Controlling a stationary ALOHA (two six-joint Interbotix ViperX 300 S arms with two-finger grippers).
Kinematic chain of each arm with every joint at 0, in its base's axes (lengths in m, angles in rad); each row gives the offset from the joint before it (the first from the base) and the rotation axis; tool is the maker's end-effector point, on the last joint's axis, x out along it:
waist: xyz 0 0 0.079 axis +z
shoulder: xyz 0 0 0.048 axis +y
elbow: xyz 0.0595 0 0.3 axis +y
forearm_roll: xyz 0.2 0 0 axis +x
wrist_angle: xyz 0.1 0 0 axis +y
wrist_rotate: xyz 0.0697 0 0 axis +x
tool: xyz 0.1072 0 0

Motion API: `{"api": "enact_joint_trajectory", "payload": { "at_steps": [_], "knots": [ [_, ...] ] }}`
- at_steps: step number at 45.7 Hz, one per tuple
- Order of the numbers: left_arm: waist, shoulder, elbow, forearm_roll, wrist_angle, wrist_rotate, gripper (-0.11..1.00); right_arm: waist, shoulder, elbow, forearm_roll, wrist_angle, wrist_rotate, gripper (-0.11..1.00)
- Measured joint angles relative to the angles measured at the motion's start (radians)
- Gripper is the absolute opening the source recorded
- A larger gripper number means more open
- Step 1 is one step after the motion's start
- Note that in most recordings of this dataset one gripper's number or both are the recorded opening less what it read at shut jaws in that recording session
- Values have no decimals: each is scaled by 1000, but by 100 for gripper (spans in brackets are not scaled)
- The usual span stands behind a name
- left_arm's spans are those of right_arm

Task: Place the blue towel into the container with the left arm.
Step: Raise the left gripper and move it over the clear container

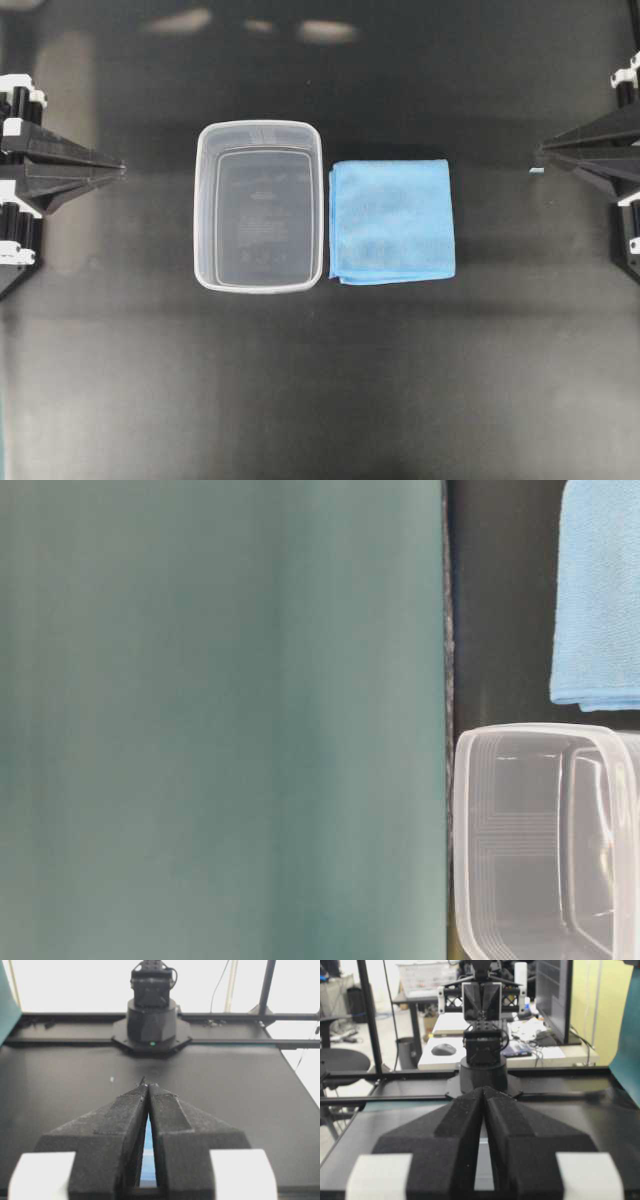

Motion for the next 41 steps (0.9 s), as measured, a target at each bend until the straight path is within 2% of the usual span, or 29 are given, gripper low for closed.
{"api": "enact_joint_trajectory", "payload": {
  "at_steps": [4,11,18,28,35,37,41],
  "knots": [
    [0,3,-23,17,21,-12,0,0,-2,2,2,0,2,1],
    [0,17,-117,35,78,-12,0,2,-26,3,2,-2,2,1],
    [0,55,-181,37,184,-15,0,2,-67,5,2,8,5,1],
    [0,163,-293,37,347,-6,0,2,-106,5,2,118,6,1],
    [8,270,-411,37,462,-3,0,-2,-126,5,3,183,6,1],
    [11,301,-442,38,495,-5,0,-6,-132,5,2,198,6,3],
    [15,364,-506,37,554,-3,0,-9,-141,5,3,210,6,15]
  ]
}}
